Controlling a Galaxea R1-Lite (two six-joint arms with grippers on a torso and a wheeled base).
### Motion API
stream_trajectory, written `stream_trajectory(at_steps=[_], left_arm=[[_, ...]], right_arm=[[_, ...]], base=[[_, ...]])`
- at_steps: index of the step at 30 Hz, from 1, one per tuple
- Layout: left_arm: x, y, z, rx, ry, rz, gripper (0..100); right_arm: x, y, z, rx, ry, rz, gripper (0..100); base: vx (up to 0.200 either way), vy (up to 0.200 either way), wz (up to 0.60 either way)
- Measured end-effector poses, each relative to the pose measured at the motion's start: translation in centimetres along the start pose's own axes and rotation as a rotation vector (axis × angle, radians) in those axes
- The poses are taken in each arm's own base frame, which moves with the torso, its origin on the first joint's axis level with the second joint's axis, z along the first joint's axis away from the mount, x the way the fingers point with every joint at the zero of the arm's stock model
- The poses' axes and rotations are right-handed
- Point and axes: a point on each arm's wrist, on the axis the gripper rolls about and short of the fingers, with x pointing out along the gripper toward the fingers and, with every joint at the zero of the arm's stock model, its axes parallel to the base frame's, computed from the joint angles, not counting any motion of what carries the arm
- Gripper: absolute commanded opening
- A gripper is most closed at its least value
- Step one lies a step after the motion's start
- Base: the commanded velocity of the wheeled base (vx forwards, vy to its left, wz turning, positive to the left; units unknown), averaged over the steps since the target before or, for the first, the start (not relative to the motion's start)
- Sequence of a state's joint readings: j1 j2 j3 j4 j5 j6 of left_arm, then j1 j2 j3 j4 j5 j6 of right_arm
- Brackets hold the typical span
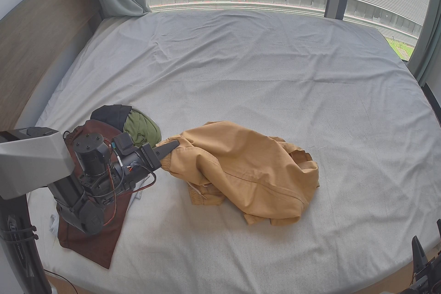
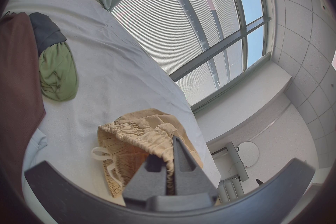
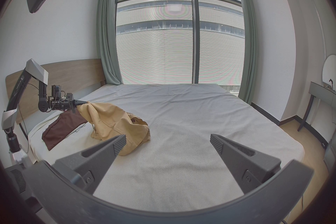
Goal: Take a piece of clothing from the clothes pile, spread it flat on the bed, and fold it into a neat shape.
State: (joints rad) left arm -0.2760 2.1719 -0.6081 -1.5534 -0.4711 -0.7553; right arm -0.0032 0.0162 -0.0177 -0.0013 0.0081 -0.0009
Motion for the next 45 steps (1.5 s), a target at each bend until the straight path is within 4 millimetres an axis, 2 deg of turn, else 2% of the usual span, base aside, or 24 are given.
stream_trajectory(at_steps=[10,36,45], left_arm=[[0.0,1.8,-0.3,0.009,0.001,0.047,0],[0.1,2.3,0.2,0.013,-0.018,0.056,0],[-0.2,2.6,0.6,0.032,-0.031,0.067,0]], right_arm=[[0.0,0.0,0.0,-0.002,0.0,0.002,100],[0.0,0.0,0.0,0.003,-0.003,0.008,100],[0.0,0.1,0.2,-0.044,-0.016,0.042,100]], base=[[0.0,0.0,0.0],[0.0,0.0,0.0],[0.0,0.0,0.0]])
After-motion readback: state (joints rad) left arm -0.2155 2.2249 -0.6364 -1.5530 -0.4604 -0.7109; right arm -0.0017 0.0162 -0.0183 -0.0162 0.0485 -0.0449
